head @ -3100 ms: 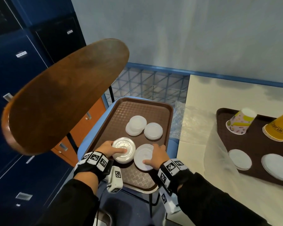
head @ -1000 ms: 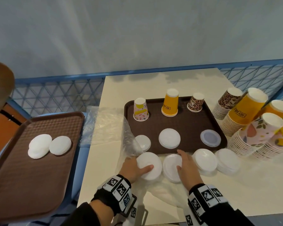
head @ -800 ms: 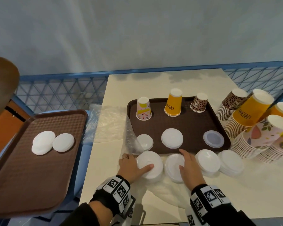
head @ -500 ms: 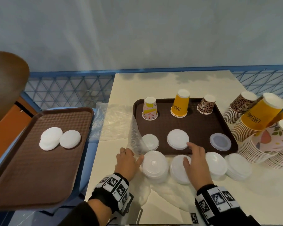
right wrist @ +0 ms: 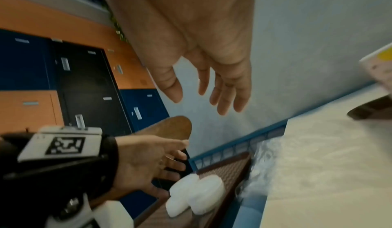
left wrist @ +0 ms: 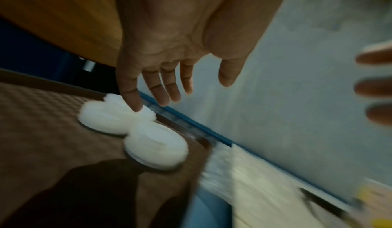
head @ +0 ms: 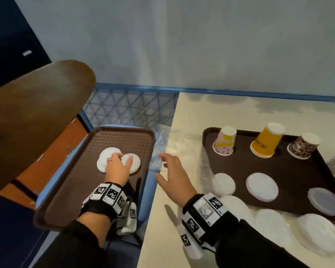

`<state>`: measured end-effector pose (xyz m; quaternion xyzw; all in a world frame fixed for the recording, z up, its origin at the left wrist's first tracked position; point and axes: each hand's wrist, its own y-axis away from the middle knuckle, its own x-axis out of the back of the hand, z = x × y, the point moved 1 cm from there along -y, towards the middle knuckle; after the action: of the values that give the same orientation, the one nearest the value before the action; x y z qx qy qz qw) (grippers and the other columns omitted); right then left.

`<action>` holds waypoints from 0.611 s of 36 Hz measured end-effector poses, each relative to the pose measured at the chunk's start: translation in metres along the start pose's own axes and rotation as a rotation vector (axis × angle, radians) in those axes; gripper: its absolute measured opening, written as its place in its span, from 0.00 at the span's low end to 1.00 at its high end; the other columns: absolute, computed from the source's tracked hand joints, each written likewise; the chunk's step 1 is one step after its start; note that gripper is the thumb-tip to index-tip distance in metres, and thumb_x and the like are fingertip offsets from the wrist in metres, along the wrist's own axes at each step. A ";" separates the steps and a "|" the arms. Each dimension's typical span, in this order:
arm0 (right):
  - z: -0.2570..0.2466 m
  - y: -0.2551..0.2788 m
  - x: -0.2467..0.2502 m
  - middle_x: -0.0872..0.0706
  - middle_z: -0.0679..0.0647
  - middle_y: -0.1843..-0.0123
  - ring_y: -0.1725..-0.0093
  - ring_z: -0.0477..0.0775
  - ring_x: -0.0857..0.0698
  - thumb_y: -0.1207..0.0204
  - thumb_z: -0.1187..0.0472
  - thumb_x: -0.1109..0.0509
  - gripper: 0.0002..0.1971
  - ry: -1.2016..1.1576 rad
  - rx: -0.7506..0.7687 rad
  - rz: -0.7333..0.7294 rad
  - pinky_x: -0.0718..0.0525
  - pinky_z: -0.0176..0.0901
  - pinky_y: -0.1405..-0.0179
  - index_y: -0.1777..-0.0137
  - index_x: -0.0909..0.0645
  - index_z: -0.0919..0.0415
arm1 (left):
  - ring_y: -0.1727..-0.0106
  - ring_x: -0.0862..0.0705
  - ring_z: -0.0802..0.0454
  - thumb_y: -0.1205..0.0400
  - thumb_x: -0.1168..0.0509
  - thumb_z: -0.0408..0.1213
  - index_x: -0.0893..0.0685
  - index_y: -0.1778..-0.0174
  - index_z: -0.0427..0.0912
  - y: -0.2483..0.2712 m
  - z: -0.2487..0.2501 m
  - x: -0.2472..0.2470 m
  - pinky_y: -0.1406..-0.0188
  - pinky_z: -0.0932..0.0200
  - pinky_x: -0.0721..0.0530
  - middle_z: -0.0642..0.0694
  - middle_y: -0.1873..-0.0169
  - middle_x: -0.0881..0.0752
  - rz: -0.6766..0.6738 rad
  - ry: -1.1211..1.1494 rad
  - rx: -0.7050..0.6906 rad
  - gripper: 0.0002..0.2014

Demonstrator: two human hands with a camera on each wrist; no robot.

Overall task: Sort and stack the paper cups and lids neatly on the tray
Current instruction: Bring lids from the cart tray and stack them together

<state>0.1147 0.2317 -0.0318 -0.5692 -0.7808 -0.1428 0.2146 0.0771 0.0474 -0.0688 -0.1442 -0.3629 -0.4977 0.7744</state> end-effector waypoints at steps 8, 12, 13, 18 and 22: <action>0.012 -0.087 -0.088 0.39 0.60 0.22 0.24 0.64 0.34 0.22 0.59 0.35 0.30 0.224 -0.205 -0.190 0.33 0.52 0.25 0.22 0.41 0.58 | 0.26 0.34 0.28 0.20 0.35 0.46 0.43 0.19 0.45 -0.068 -0.047 0.041 0.27 0.41 0.34 0.29 0.24 0.38 -0.054 -0.139 0.124 0.35; 0.019 -0.112 -0.110 0.55 0.59 0.16 0.19 0.66 0.44 0.20 0.56 0.38 0.33 0.306 -0.275 -0.270 0.40 0.54 0.20 0.18 0.49 0.50 | 0.25 0.35 0.28 0.20 0.36 0.51 0.47 0.18 0.50 -0.091 -0.058 0.035 0.25 0.41 0.35 0.31 0.23 0.41 -0.128 -0.123 0.136 0.37; 0.020 -0.116 -0.114 0.58 0.58 0.15 0.18 0.66 0.46 0.19 0.55 0.39 0.33 0.320 -0.279 -0.288 0.41 0.55 0.19 0.18 0.51 0.48 | 0.24 0.35 0.29 0.20 0.36 0.52 0.46 0.18 0.51 -0.095 -0.060 0.033 0.25 0.41 0.35 0.32 0.23 0.41 -0.145 -0.109 0.145 0.37; 0.024 -0.125 -0.131 0.62 0.56 0.15 0.18 0.66 0.50 0.17 0.51 0.45 0.31 0.460 -0.282 -0.386 0.39 0.59 0.21 0.18 0.56 0.42 | 0.26 0.32 0.30 0.20 0.40 0.57 0.36 0.24 0.49 -0.104 -0.072 0.020 0.30 0.42 0.31 0.33 0.26 0.33 -0.221 -0.202 0.152 0.31; 0.025 -0.124 -0.137 0.56 0.54 0.15 0.20 0.67 0.46 0.19 0.52 0.39 0.32 0.438 -0.295 -0.375 0.36 0.57 0.22 0.19 0.51 0.41 | 0.29 0.30 0.31 0.21 0.34 0.51 0.32 0.28 0.41 -0.104 -0.076 0.021 0.33 0.43 0.29 0.31 0.31 0.27 -0.242 -0.281 0.109 0.29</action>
<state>0.0288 0.0912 -0.1192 -0.3962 -0.7782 -0.4104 0.2628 0.0231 -0.0586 -0.1212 -0.1255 -0.5086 -0.5418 0.6572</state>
